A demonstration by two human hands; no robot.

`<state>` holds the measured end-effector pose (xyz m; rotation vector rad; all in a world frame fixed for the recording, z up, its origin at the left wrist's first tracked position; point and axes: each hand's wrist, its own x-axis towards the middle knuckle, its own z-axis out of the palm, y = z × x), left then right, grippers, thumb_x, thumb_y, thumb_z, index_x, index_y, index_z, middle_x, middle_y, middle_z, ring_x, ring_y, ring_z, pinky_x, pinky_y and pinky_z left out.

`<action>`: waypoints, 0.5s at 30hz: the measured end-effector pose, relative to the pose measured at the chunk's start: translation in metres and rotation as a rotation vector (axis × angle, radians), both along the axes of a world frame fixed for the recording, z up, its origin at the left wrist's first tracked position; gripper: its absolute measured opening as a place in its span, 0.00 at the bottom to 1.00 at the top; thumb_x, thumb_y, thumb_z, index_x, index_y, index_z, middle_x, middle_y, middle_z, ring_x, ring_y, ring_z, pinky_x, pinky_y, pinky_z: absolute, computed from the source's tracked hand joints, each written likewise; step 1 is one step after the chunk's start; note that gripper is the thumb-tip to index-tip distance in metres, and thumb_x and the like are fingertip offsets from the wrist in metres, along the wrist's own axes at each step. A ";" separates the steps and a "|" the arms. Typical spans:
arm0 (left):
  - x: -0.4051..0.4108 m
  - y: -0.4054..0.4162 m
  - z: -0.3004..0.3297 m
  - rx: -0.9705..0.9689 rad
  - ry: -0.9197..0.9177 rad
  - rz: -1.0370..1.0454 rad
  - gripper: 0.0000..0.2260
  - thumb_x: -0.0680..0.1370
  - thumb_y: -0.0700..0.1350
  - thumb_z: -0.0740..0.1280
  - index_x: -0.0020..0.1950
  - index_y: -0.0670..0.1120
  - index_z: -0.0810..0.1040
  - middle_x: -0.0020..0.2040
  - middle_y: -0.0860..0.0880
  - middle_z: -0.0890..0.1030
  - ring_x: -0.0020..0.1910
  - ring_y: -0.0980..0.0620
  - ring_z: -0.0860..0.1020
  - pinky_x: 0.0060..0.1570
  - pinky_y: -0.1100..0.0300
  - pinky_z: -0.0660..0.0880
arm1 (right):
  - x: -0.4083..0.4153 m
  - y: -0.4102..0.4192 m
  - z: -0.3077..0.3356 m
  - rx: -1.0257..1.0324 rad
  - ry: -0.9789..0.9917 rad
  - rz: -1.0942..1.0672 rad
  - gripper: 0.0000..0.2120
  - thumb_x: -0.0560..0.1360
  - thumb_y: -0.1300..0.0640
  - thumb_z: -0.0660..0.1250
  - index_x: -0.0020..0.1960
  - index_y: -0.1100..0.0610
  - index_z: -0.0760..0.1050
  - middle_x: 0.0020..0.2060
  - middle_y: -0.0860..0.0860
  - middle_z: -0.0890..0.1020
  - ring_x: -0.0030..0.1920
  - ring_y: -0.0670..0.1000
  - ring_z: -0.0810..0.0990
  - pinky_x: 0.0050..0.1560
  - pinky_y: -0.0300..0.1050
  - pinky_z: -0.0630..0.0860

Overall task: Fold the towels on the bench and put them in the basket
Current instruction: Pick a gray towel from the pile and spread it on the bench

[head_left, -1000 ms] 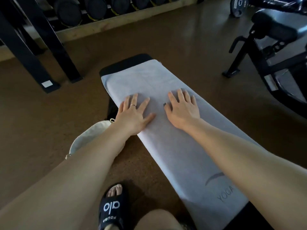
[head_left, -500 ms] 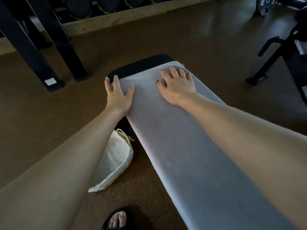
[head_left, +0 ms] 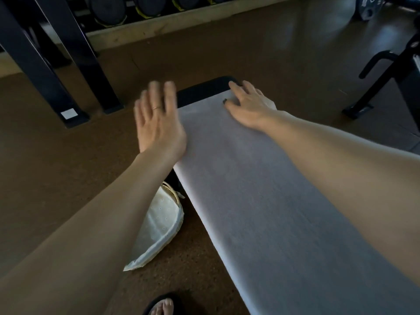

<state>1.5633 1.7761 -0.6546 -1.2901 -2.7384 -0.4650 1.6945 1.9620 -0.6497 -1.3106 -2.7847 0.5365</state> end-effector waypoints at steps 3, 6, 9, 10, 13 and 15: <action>0.013 0.010 0.001 -0.070 -0.031 -0.330 0.26 0.85 0.54 0.51 0.84 0.58 0.48 0.84 0.49 0.45 0.83 0.46 0.42 0.80 0.47 0.41 | 0.002 0.010 0.000 -0.034 0.100 -0.110 0.34 0.81 0.35 0.55 0.83 0.44 0.51 0.79 0.53 0.61 0.72 0.61 0.71 0.59 0.52 0.73; 0.012 0.013 -0.014 -0.215 -0.056 -0.296 0.28 0.84 0.64 0.44 0.83 0.60 0.49 0.84 0.51 0.47 0.83 0.48 0.42 0.80 0.46 0.41 | 0.002 0.013 0.003 -0.046 0.070 -0.118 0.35 0.80 0.34 0.55 0.82 0.47 0.55 0.74 0.54 0.69 0.68 0.60 0.74 0.58 0.53 0.74; 0.009 0.014 -0.020 -0.188 -0.034 -0.219 0.29 0.83 0.65 0.43 0.83 0.59 0.50 0.84 0.52 0.48 0.83 0.48 0.43 0.80 0.46 0.40 | -0.002 0.021 0.005 -0.114 0.080 -0.171 0.35 0.80 0.33 0.57 0.82 0.49 0.57 0.73 0.53 0.72 0.67 0.59 0.76 0.55 0.50 0.73; 0.009 0.015 -0.020 -0.175 -0.036 -0.203 0.29 0.83 0.65 0.43 0.83 0.59 0.51 0.84 0.52 0.49 0.83 0.48 0.43 0.80 0.46 0.39 | -0.004 0.025 0.005 -0.156 0.080 -0.186 0.35 0.79 0.33 0.57 0.81 0.50 0.60 0.72 0.53 0.73 0.64 0.57 0.77 0.53 0.50 0.74; 0.012 0.016 -0.021 -0.157 -0.044 -0.151 0.30 0.83 0.65 0.44 0.83 0.58 0.51 0.84 0.52 0.50 0.83 0.48 0.44 0.80 0.47 0.40 | -0.008 0.034 0.004 -0.285 0.138 -0.247 0.30 0.79 0.34 0.58 0.72 0.53 0.72 0.62 0.57 0.82 0.52 0.54 0.83 0.49 0.50 0.79; 0.013 0.018 -0.022 -0.150 -0.037 -0.123 0.30 0.83 0.65 0.45 0.83 0.58 0.51 0.84 0.52 0.51 0.83 0.48 0.45 0.80 0.46 0.40 | -0.007 0.034 0.002 -0.283 0.128 -0.251 0.31 0.80 0.34 0.55 0.73 0.54 0.71 0.63 0.57 0.81 0.55 0.57 0.84 0.54 0.54 0.81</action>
